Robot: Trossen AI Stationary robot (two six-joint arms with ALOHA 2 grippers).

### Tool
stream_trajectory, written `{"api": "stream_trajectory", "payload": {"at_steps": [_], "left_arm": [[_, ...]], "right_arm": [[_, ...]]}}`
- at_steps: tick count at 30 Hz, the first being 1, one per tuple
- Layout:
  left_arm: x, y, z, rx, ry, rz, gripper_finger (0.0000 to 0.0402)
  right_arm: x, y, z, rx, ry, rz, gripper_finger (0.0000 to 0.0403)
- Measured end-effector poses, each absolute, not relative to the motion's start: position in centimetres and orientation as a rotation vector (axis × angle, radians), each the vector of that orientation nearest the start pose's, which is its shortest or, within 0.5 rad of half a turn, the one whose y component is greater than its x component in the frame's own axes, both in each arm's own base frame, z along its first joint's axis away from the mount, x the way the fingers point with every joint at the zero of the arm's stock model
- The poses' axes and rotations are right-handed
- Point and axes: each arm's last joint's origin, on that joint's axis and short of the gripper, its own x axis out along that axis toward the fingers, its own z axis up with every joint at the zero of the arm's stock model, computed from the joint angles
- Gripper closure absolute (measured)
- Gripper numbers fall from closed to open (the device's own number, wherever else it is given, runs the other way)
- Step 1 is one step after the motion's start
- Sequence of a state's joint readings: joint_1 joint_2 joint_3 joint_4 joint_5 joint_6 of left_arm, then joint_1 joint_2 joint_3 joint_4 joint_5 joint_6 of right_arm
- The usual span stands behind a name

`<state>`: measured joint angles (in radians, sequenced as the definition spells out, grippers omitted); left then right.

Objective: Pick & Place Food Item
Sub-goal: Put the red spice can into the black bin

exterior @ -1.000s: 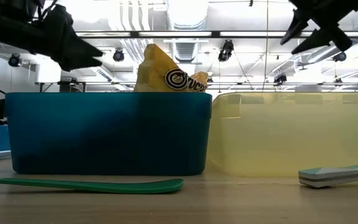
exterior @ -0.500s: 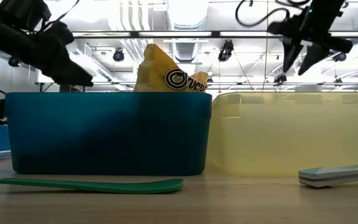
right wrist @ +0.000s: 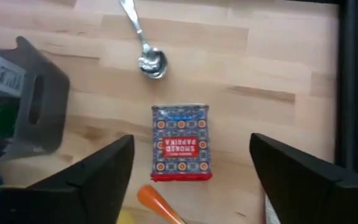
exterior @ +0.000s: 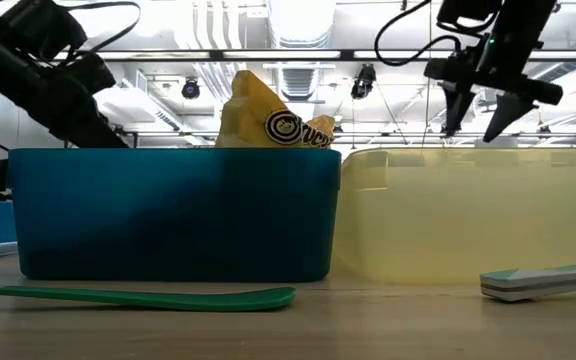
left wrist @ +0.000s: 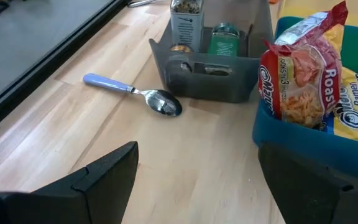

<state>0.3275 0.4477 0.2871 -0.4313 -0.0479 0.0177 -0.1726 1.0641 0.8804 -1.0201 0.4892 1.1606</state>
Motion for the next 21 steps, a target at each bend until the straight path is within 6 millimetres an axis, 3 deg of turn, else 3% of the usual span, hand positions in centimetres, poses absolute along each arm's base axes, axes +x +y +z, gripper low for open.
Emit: {"api": "stream_trajectory", "payload": {"at_steps": [6, 21], "left_arm": [[10.7, 3.8, 18.4, -0.066, 0.592, 0.359, 0.0066], [10.7, 3.8, 18.4, -0.066, 0.592, 0.359, 0.0066]], "right_arm": [[17.2, -5.0, 24.1, 0.788, 0.703, -1.198, 0.0039], [18.8, -5.8, 20.1, 0.696, 0.766, -1.166, 0.0036]]}}
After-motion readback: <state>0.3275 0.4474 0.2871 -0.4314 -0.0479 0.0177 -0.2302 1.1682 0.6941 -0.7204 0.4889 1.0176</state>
